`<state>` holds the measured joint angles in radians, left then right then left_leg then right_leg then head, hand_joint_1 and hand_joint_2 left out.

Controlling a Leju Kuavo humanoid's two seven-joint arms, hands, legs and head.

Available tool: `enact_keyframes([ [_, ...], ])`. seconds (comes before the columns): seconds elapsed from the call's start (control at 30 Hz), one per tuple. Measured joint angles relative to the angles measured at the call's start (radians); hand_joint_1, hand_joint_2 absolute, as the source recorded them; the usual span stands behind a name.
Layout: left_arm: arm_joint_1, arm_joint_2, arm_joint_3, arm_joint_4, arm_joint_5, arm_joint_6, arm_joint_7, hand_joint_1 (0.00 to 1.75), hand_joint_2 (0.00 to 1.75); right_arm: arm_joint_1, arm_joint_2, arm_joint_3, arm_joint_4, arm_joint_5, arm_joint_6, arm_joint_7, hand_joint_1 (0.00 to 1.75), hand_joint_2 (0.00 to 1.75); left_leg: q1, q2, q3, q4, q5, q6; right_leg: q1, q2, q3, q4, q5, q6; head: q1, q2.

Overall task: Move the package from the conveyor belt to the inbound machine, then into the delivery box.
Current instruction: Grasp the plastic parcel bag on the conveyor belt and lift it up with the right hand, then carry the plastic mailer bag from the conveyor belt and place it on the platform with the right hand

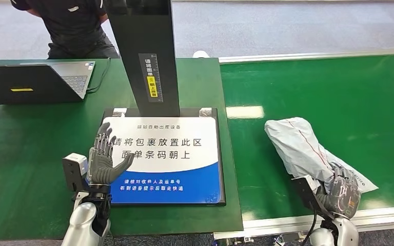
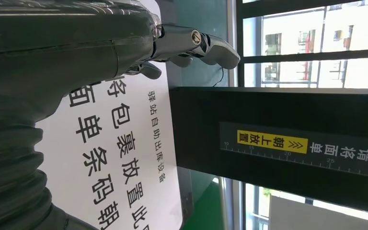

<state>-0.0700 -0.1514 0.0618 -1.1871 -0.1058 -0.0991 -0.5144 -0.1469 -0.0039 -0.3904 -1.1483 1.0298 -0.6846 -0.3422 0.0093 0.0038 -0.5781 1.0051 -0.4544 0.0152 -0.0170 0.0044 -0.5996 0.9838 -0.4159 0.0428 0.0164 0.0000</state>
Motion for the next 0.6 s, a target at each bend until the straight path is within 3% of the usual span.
enact_keyframes([
  [0.3, -0.024, 0.000, 0.004, 0.011, 0.007, 0.017, -0.024, 0.00, 1.75, 0.016, 0.069, 0.005, -0.183, -0.021, -0.002, -0.163, 1.75, 1.75, 0.000, 0.000, 0.000, 0.000, 0.000, 0.000, 0.000, 0.000, -0.001, 0.001, 0.000, 0.000, 0.000, 0.000],
  [0.6, -0.030, 0.000, 0.013, 0.011, 0.000, 0.044, -0.035, 0.00, 1.75, 0.044, 0.087, 0.115, -0.316, -0.036, 0.003, -0.141, 1.75, 1.75, 0.000, 0.001, 0.000, 0.000, 0.000, -0.001, 0.000, 0.001, -0.002, 0.002, -0.001, -0.001, 0.000, 0.000],
])
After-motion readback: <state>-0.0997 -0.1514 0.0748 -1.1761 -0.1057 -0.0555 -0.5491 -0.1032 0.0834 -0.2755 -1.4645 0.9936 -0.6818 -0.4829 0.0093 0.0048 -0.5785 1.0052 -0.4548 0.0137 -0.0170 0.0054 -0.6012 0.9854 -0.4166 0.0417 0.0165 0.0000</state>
